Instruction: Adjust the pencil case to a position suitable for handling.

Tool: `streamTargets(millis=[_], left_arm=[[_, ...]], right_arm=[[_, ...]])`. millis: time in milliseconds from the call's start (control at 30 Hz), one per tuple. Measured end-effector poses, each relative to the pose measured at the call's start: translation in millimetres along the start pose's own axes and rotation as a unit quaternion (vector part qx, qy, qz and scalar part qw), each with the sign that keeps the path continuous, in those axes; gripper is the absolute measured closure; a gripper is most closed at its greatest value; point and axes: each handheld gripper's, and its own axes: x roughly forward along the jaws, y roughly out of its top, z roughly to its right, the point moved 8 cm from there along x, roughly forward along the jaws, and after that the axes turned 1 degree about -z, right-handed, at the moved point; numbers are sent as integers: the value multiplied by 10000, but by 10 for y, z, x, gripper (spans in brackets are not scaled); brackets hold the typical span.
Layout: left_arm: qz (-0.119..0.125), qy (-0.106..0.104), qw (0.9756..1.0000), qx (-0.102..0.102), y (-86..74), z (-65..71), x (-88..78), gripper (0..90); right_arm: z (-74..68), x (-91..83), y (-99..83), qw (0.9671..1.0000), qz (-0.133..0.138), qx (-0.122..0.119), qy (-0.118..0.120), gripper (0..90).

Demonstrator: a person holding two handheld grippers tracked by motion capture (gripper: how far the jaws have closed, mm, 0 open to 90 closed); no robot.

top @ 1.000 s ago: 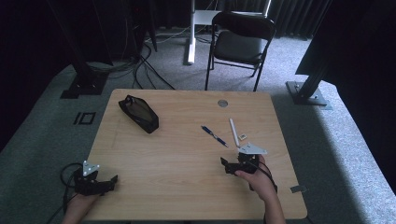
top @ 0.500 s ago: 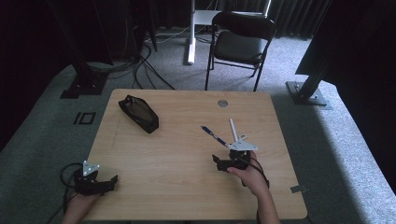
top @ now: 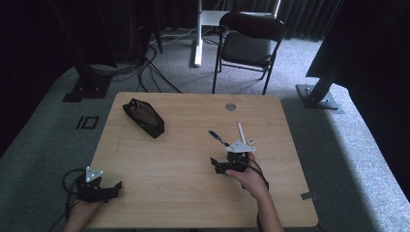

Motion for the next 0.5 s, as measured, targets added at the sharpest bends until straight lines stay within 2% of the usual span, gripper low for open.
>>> streamTargets(millis=[500], left_arm=[[0,-1,10000,-2,0,0,0,17]], right_arm=[[-192,196,142,9998,30,-111,165,130]])
